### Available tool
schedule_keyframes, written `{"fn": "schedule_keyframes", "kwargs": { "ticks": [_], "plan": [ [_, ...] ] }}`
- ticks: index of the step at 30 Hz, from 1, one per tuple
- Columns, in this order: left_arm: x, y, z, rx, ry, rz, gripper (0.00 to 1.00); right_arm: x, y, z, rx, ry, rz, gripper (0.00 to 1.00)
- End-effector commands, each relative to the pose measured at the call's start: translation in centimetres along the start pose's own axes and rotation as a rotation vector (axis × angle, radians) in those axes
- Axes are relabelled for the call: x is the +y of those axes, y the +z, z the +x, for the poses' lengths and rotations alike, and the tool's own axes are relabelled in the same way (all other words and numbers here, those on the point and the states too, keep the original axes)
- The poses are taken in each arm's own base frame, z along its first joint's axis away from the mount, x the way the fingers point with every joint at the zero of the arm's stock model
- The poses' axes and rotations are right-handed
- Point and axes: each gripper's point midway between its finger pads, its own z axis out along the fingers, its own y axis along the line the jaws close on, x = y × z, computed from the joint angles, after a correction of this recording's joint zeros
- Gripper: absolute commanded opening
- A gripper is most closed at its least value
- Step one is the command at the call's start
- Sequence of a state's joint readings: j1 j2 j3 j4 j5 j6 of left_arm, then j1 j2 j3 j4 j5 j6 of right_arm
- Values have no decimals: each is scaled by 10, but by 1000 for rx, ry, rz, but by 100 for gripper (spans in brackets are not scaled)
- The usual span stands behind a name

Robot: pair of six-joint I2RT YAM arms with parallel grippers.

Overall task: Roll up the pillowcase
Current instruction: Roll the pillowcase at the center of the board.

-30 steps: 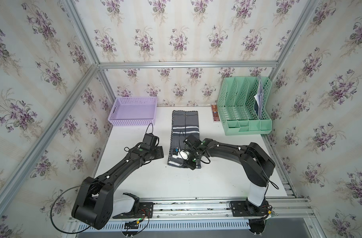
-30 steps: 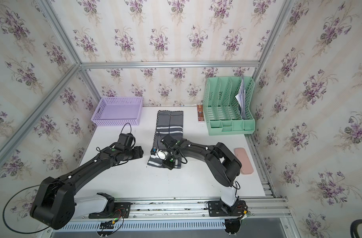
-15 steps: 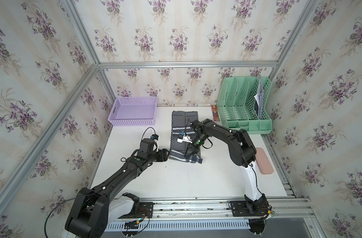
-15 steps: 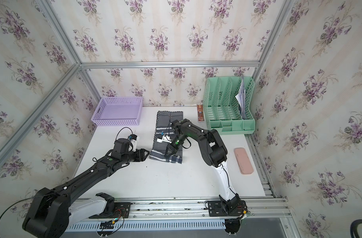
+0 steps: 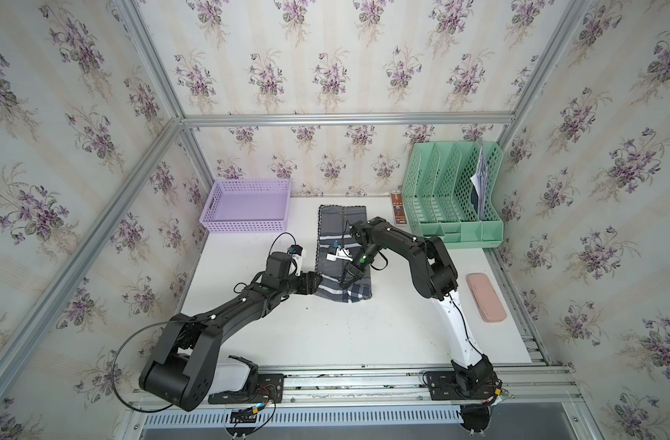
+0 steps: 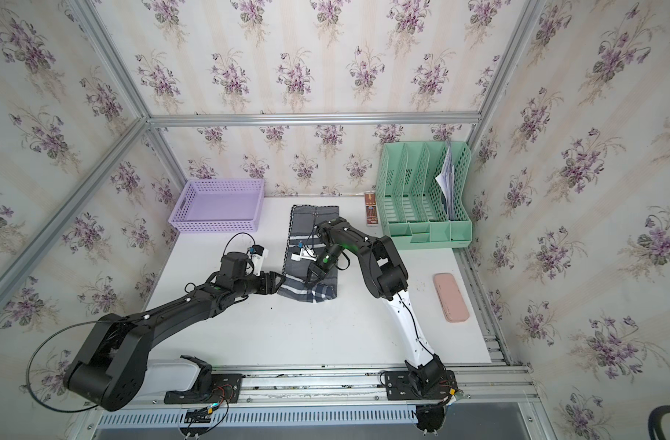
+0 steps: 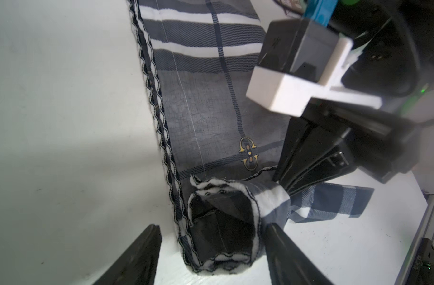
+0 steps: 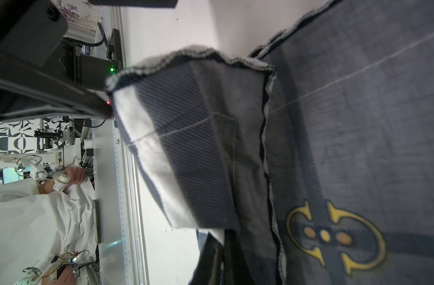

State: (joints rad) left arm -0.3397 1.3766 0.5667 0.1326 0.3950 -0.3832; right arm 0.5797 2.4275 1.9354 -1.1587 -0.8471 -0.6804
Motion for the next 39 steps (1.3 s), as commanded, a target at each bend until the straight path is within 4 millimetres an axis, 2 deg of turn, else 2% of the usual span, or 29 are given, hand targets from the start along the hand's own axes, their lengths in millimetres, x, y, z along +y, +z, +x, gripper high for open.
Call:
{"fn": "schedule_keyframes", "kwargs": {
  "ticks": [1, 7, 10, 13, 16, 18, 21, 24, 25, 27, 31, 32, 35, 37, 39],
  "plan": [
    [-5, 6, -10, -26, 42, 12, 69, -7, -3, -4, -2, -1, 37, 0],
    [-2, 20, -4, 7, 32, -3, 61, -17, -3, -4, 6, 15, 71, 1],
    [6, 23, -1, 15, 21, -41, 48, -23, -5, -8, -3, 17, 109, 5],
    [14, 29, 4, 38, 1, -78, 35, -26, -9, -14, -16, 10, 141, 16],
    [25, 34, 11, 85, -31, -135, 21, -28, -18, -22, -52, -1, 201, 37],
    [33, 35, 14, 117, -53, -185, 14, -26, -33, -34, -106, -26, 275, 48],
    [42, 34, 17, 159, -77, -247, 6, -21, -71, -56, -229, -68, 465, 65],
    [44, 33, 20, 181, -94, -264, 6, -6, -111, -63, -375, -86, 654, 75],
    [44, 33, 20, 186, -98, -263, 5, 2, -118, -61, -422, -91, 689, 76],
    [42, 33, 20, 189, -105, -260, 6, 20, -119, -53, -482, -121, 730, 74],
    [43, 33, 19, 196, -110, -265, 8, 43, -92, -26, -512, -127, 734, 39],
    [43, 33, 19, 199, -112, -267, 9, 45, -85, -21, -518, -114, 704, 34],
    [40, 36, 16, 209, -109, -255, 11, 31, -72, -8, -528, -11, 693, 24],
    [39, 36, 15, 214, -110, -252, 11, 15, -78, 0, -545, 50, 776, 19],
    [38, 35, 13, 211, -111, -251, 12, -3, -83, 9, -552, 104, 848, 19]
  ]
}}
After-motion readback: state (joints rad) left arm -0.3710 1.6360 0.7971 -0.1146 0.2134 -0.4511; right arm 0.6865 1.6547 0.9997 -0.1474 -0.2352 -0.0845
